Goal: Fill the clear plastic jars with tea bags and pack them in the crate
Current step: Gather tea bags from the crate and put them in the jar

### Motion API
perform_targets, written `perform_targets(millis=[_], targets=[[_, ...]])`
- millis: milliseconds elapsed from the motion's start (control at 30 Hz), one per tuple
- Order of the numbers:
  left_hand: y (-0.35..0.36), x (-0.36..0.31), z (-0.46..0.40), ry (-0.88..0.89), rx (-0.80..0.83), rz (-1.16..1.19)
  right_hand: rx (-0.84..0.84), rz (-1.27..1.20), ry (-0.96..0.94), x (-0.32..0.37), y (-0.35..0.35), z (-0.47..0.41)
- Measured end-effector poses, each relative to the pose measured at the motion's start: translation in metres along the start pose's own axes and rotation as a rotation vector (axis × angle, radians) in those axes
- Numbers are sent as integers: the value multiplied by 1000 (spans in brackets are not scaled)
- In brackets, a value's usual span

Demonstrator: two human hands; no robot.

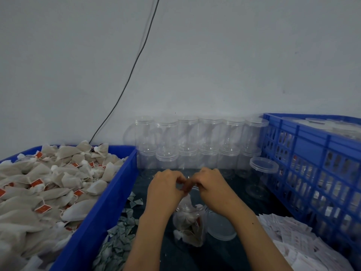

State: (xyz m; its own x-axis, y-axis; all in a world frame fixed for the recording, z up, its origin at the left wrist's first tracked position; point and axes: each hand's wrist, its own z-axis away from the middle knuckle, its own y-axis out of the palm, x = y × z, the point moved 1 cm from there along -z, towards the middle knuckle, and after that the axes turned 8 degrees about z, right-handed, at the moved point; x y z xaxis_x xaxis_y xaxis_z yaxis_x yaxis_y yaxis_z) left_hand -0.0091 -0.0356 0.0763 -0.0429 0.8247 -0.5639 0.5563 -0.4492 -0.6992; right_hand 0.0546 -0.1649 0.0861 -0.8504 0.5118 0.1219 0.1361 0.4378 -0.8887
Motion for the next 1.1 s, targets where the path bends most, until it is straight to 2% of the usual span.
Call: perform_targets(millis=[100,300,467,667,767,900,1000,1100], targets=[[0,3,1,40,-28,-56,-175,-101,71,-2,0,0],[-2,2,3,45,-27,-55,-107,-323,109,0,1,2],[-5,4,3,-36,-28,29,-85,-313,95,-1,1,3],[-10,3,1,-111,71,102,68,-188,27,7,4,3],[-14,8,1,-160,144,226,224,-91,25,10,6,2],[-21,13,0,-207,72,286,416,97,38,15,8,0],[-23,17,-1,-236,32,305,463,119,52,18,7,0],[-23,22,0,-267,8,332,396,20,22,17,1,1]])
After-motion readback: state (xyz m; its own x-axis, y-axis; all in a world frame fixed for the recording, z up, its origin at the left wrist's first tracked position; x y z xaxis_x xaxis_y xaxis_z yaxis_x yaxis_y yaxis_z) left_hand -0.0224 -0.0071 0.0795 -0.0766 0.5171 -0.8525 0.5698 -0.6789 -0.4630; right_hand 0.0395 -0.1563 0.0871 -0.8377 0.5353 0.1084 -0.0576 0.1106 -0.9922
